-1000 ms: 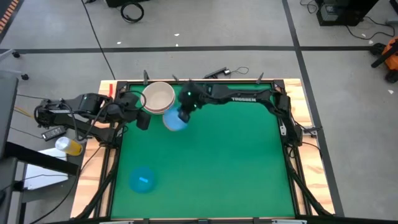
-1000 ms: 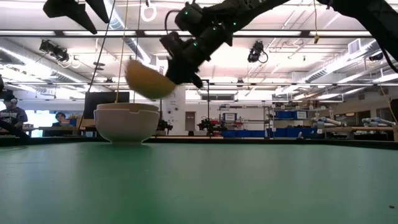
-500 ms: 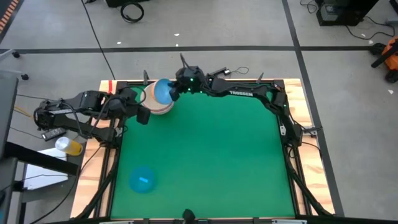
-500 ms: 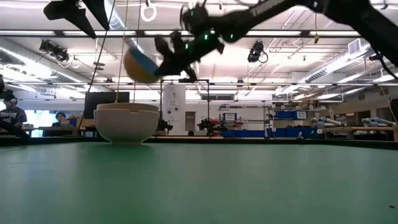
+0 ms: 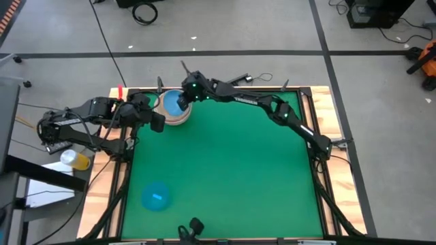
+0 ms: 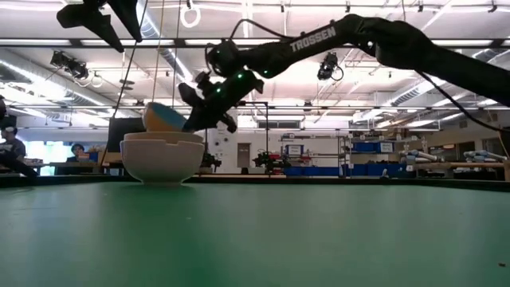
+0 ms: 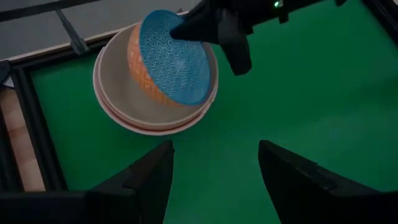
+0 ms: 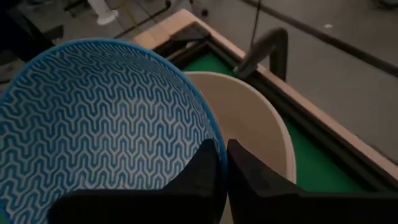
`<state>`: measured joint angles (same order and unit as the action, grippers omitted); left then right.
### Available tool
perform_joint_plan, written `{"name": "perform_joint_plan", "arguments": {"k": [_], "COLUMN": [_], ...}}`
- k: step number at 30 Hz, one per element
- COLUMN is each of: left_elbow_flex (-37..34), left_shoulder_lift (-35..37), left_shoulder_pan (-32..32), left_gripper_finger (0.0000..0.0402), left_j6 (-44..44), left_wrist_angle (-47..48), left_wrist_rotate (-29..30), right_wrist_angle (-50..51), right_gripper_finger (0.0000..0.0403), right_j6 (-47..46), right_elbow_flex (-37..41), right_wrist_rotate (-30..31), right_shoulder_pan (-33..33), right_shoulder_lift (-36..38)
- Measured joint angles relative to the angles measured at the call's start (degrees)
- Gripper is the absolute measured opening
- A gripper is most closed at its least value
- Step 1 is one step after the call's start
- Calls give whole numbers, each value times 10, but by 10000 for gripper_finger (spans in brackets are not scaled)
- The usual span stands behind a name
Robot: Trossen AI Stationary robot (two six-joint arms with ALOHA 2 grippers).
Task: Nest bowls inside each other
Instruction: Stack the blue bowl on top of the grey bowl, then stack the transparent blue bowl on top of the blue bowl
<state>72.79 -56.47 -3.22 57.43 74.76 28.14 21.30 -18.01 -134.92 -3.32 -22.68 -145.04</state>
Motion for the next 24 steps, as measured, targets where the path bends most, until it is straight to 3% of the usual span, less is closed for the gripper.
{"name": "perform_joint_plan", "arguments": {"k": [6, 17, 24], "left_elbow_flex": [0, 0, -14], "left_shoulder_lift": [0, -2, 1], "left_shoulder_pan": [0, 0, 17], "left_gripper_finger": [235, 235, 235], "left_j6": [2, -34, -93], "left_wrist_angle": [0, 14, 64], "left_wrist_rotate": [-2, -7, -85], "right_wrist_angle": [-7, -9, 32], "right_gripper_finger": [64, 191, 215], "right_j6": [-18, -49, -65], "right_elbow_flex": [27, 27, 27], "right_wrist_rotate": [-6, 12, 20], "right_shoulder_pan": [-3, -3, 0], "right_shoulder_lift": [-1, 14, 68]}}
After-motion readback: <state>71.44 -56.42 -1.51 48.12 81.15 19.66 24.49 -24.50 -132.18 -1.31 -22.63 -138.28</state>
